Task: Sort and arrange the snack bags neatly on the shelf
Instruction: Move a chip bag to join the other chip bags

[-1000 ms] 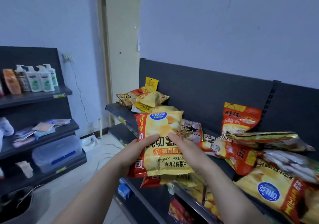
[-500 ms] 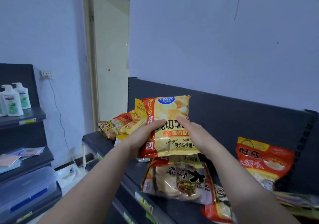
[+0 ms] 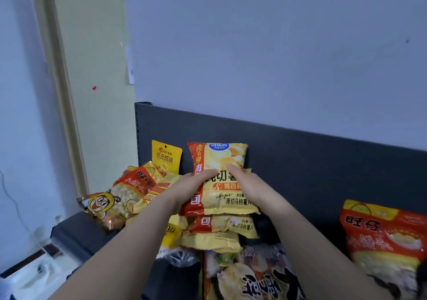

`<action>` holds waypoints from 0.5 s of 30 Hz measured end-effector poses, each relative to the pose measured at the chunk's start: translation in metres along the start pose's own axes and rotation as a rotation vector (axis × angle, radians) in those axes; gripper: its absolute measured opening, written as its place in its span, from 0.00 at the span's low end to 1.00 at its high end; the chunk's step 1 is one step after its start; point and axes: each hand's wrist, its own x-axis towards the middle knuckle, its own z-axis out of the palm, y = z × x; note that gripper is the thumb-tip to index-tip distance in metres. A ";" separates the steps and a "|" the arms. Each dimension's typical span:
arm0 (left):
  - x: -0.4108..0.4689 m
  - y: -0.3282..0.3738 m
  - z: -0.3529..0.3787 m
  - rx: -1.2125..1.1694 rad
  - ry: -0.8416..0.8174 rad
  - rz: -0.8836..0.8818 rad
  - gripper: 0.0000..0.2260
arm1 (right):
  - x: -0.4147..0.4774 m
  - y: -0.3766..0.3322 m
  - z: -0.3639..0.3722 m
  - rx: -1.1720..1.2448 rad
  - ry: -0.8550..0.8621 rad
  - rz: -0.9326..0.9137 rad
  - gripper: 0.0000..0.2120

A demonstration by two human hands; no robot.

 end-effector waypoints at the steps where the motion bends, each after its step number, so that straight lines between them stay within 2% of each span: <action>1: 0.008 -0.001 -0.008 0.014 -0.008 -0.001 0.29 | 0.005 -0.002 0.007 -0.023 0.018 0.026 0.36; 3: 0.021 0.000 -0.027 0.035 0.003 0.010 0.34 | 0.012 -0.012 0.023 -0.104 0.102 0.062 0.41; 5: 0.028 0.004 -0.046 0.043 0.019 0.042 0.32 | 0.019 -0.028 0.036 -0.311 0.214 0.082 0.45; 7: 0.033 0.007 -0.073 0.045 0.032 0.062 0.28 | 0.024 -0.046 0.054 -0.438 0.249 0.030 0.41; 15: 0.044 -0.012 -0.189 0.178 0.195 0.076 0.36 | 0.085 -0.078 0.146 -0.454 0.117 -0.033 0.33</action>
